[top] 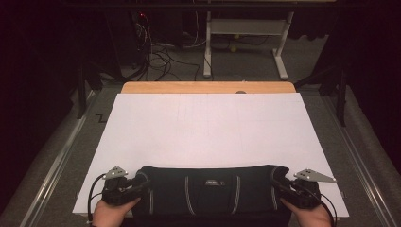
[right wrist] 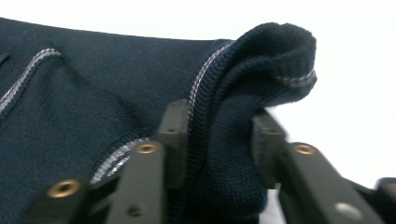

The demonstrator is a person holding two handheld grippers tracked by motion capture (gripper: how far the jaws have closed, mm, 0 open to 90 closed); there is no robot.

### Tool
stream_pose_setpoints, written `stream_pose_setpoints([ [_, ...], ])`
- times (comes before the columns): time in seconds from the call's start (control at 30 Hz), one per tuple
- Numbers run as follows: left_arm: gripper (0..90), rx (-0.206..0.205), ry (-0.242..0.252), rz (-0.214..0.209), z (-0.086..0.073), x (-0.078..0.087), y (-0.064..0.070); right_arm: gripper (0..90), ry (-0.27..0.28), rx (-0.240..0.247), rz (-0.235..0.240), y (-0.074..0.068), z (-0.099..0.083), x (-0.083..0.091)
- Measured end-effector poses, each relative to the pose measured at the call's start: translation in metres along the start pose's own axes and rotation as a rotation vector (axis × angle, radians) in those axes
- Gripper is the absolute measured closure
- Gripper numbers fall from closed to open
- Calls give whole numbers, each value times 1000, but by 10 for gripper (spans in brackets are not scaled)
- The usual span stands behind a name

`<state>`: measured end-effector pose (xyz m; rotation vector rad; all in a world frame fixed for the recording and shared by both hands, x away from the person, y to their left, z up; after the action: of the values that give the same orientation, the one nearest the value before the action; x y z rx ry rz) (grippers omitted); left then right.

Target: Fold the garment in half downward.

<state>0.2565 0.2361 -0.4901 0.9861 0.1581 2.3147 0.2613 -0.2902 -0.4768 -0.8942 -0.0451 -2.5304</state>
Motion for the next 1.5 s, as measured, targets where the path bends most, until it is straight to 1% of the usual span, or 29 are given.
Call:
stream_pose_setpoints([
  [0.07,604,-9,4,0,0,1,1,728,5,11,-7,-2,0,1],
  [0.13,655,-31,9,13,1,2,4,757,13,34,-10,-3,1,2],
  [0.17,662,-31,9,13,1,2,4,757,13,34,-10,-3,1,2],
  [0.23,673,-58,19,31,2,3,7,767,19,44,-11,-3,1,3],
  [0.33,688,-84,32,40,4,4,7,778,32,52,-16,-3,2,4],
  [0.4,695,-82,39,40,8,3,6,783,45,56,-23,-2,4,4],
  [0.47,701,-94,37,43,12,1,5,787,54,72,-35,-1,8,2],
  [0.5,706,-100,35,42,15,0,5,790,68,82,-47,2,14,-1],
  [0.53,706,-105,37,41,18,0,4,790,68,82,-47,2,14,-1],
  [0.57,709,-113,39,43,21,-1,4,791,78,80,-56,4,21,-4],
  [0.63,709,-126,43,52,28,-2,2,791,79,83,-58,5,23,-6],
  [0.7,710,-132,49,58,35,-6,-1,793,82,83,-70,8,30,-12],
  [0.8,710,-111,53,69,49,-17,-10,793,99,83,-81,14,40,-21],
  [0.87,710,-99,60,71,58,-23,-16,794,100,79,-96,17,48,-32],
  [0.9,710,-93,62,74,63,-25,-19,794,100,79,-96,17,48,-32],
  [0.97,710,-101,64,89,72,-31,-23,795,101,81,-104,20,54,-39],
  [1.0,710,-99,66,96,76,-33,-26,795,108,89,-114,22,60,-45],
  [1.03,710,-96,68,101,81,-36,-28,795,108,89,-114,22,60,-45],
  [1.07,709,-92,70,105,85,-38,-32,795,115,96,-127,23,67,-52],
  [1.1,709,-86,71,111,89,-40,-35,795,115,96,-127,23,67,-52],
  [1.13,708,-82,71,117,93,-43,-38,795,126,110,-144,25,75,-60],
  [1.17,708,-72,73,118,96,-46,-42,795,126,110,-144,25,75,-60],
  [1.2,708,-54,70,114,100,-49,-47,794,131,115,-154,28,85,-69],
  [1.23,707,-46,69,115,103,-52,-51,794,131,115,-154,28,85,-69],
  [1.27,706,-44,66,121,106,-55,-54,794,135,130,-163,31,95,-80],
  [1.3,706,-38,68,125,109,-58,-57,794,135,130,-163,31,95,-80],
  [1.33,706,-29,59,130,112,-63,-60,794,134,136,-170,32,100,-85],
  [1.43,704,-14,70,136,119,-70,-66,792,132,157,-190,37,113,-101],
  [1.5,703,10,75,132,123,-74,-69,791,127,161,-204,42,121,-111],
])
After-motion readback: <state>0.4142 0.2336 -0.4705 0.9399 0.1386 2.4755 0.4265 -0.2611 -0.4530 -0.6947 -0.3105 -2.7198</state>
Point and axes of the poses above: each handheld gripper's, and its own axes: x roughly backward along the jaws, z roughly out of its top, y roughly to its right, the point moved 1 cm from there along -x, roughly forward along the jaws, and after that the axes turned 4 degrees about y, right-handed, at the moved point
